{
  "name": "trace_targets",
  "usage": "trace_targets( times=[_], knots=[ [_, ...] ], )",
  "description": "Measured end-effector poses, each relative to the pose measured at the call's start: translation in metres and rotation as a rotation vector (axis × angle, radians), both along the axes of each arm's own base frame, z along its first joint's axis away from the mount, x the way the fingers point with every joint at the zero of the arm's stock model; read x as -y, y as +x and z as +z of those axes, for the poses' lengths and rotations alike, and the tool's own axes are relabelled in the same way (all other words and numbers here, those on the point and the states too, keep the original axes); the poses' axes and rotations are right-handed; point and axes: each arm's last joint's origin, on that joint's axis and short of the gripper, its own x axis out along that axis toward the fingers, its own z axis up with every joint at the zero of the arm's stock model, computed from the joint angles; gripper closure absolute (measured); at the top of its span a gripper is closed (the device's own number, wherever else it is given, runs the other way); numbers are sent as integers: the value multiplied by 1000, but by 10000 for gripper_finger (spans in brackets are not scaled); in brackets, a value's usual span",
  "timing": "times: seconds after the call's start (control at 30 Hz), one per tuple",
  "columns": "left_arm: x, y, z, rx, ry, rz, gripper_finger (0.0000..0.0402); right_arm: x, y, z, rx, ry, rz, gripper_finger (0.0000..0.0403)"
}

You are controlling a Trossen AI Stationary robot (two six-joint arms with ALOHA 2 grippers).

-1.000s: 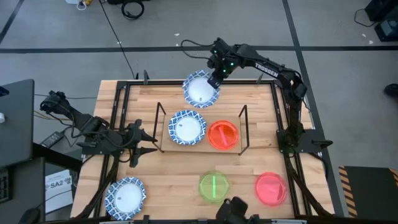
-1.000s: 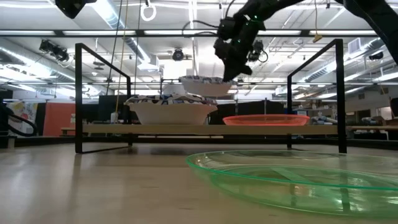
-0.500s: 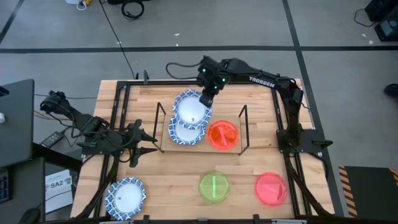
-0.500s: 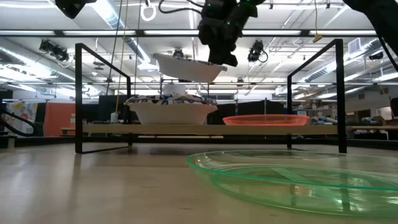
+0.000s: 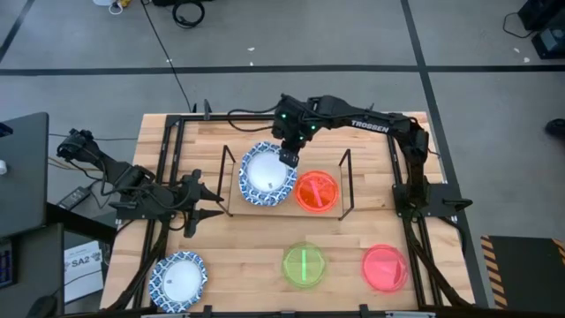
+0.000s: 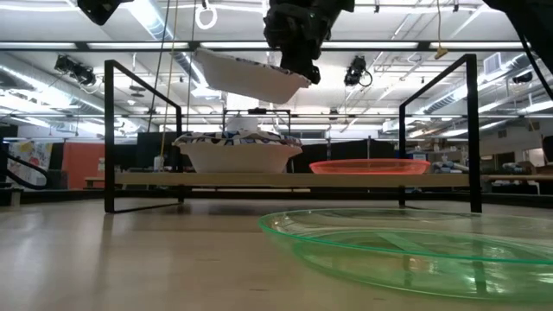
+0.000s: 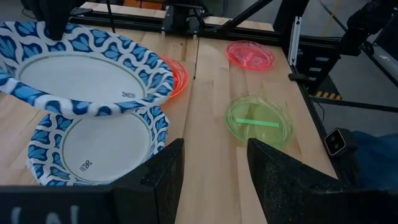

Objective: Place and stack plates onto a shelf
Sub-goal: Stack the blue patterned bowl on top of the blue patterned bowl on the shelf

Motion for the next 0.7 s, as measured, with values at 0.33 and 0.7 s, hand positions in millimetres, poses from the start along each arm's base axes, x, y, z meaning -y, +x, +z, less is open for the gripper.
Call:
trace_targets(
  times=[0.33, 0.7],
  knots=[
    [0, 0, 0, -1, 0, 0, 219, -5, 6, 3, 50, -19, 15, 391],
    [0, 0, 0, -1, 0, 0, 219, 2, 7, -26, 8, -5, 0, 391]
  ],
)
